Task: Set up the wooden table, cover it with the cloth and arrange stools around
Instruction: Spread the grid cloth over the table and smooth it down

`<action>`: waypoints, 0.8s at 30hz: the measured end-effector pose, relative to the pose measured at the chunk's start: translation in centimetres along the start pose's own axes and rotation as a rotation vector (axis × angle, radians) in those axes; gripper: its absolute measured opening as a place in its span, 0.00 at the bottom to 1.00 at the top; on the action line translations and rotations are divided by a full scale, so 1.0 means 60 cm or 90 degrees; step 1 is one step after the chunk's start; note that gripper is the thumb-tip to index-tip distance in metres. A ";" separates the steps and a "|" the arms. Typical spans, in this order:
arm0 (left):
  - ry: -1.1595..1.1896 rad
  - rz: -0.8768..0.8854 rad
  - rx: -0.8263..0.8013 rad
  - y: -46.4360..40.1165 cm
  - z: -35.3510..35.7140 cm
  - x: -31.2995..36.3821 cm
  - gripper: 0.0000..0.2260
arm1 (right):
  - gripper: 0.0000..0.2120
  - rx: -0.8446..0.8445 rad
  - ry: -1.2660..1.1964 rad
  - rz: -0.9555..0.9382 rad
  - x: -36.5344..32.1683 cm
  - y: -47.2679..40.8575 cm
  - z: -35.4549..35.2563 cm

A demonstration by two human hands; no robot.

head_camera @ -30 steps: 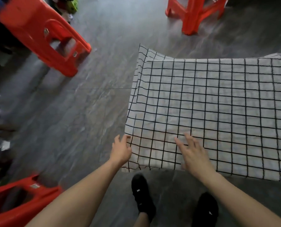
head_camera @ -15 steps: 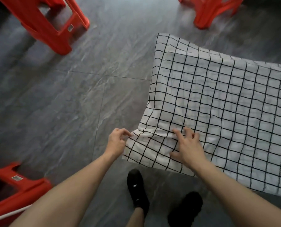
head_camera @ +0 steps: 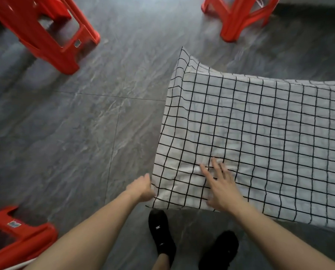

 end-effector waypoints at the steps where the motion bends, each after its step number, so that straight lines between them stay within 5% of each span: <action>1: 0.025 -0.004 0.040 0.002 -0.011 0.010 0.20 | 0.52 0.003 0.002 -0.014 0.008 0.004 -0.005; 5: 0.110 0.027 0.219 0.012 -0.075 0.050 0.24 | 0.46 0.102 0.000 -0.053 0.038 0.012 -0.030; 11: 0.026 0.163 0.376 -0.014 -0.143 0.143 0.22 | 0.36 0.187 -0.052 0.088 0.137 -0.038 -0.103; 19: -0.192 0.265 0.405 -0.119 -0.157 0.383 0.30 | 0.37 0.163 -0.117 0.279 0.335 -0.126 -0.198; 24: -0.144 0.216 0.435 -0.171 -0.209 0.514 0.22 | 0.41 0.153 -0.167 0.240 0.426 -0.182 -0.228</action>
Point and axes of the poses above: each hand's wrist, its own y-axis away from the middle knuckle, its own z-axis out of the palm, x = y × z, the point moved 1 cm from there along -y, towards the middle knuckle
